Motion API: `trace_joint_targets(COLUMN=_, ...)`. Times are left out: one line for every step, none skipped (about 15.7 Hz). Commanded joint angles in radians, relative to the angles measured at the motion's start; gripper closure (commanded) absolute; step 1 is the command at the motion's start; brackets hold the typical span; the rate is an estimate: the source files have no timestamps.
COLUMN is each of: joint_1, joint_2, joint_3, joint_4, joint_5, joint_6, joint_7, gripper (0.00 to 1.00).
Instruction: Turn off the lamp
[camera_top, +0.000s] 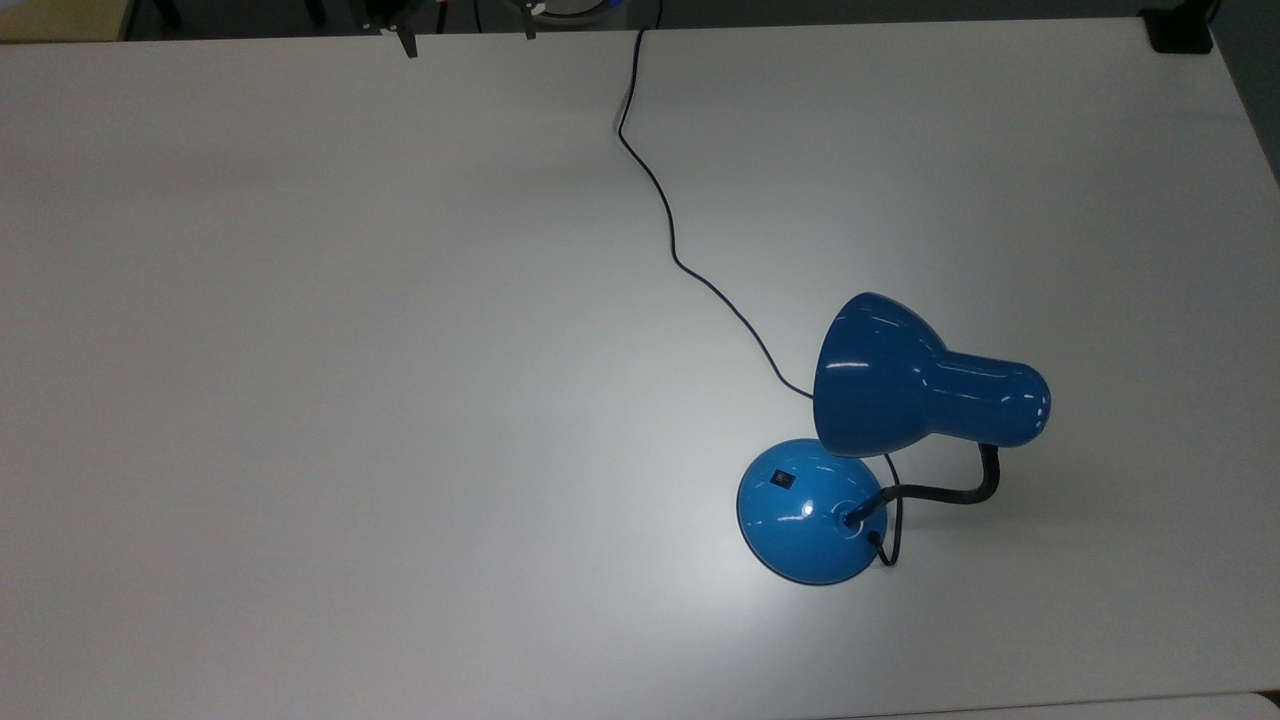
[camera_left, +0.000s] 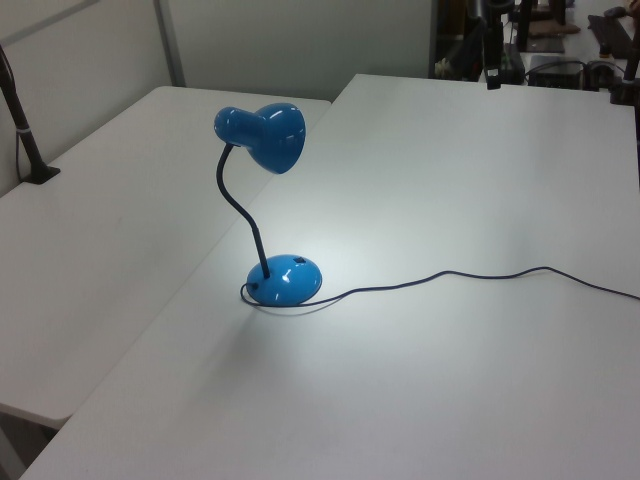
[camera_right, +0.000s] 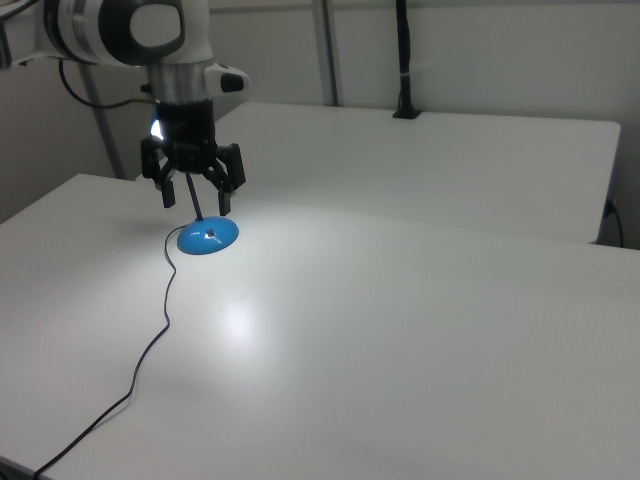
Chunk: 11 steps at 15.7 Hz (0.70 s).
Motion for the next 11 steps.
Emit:
trace_joint_targets(joint_1=-0.001, joint_2=0.001, joint_3=-0.01, joint_4=0.004, joint_5=-0.004, joint_6=0.082, joint_7=0.025, gripper=0.0)
trace_joint_targets(joint_1=-0.001, joint_2=0.002, joint_3=-0.01, joint_4=0.004, joint_5=-0.004, joint_6=0.084, joint_7=0.025, gripper=0.0)
trace_joint_targets(joint_1=-0.001, joint_2=0.002, joint_3=-0.01, joint_4=0.004, joint_5=-0.004, joint_6=0.086, joint_7=0.02, gripper=0.0)
trace_joint_targets(joint_1=-0.001, joint_2=0.002, joint_3=-0.01, joint_4=0.004, joint_5=-0.004, joint_6=0.086, joint_7=0.014, gripper=0.0)
trace_joint_targets(joint_1=-0.001, joint_2=0.002, joint_3=-0.01, joint_4=0.004, joint_5=-0.002, joint_6=0.086, joint_7=0.011, gripper=0.0)
trace_joint_targets(joint_1=-0.002, joint_2=0.002, joint_3=-0.01, joint_4=0.004, joint_5=-0.001, joint_6=0.087, joint_7=0.009, gripper=0.0)
trace_joint_targets(joint_1=-0.002, joint_2=0.004, joint_3=-0.01, joint_4=0.003, joint_5=-0.001, joint_6=0.087, joint_7=0.009, gripper=0.0)
trace_joint_targets(joint_1=-0.001, joint_2=0.006, joint_3=-0.01, joint_4=0.003, joint_5=0.001, joint_6=0.087, joint_7=0.009, gripper=0.0)
trace_joint_targets(joint_1=-0.002, joint_2=0.006, joint_3=-0.01, joint_4=0.003, joint_5=0.01, joint_6=0.087, joint_7=0.009, gripper=0.0)
trace_joint_targets(joint_1=-0.002, joint_2=0.007, joint_3=-0.01, joint_4=0.003, joint_5=0.022, joint_6=0.087, joint_7=0.009, gripper=0.0)
trace_joint_targets(joint_1=-0.002, joint_2=0.013, joint_3=-0.01, joint_4=0.003, joint_5=0.027, joint_6=0.087, joint_7=0.009, gripper=0.02)
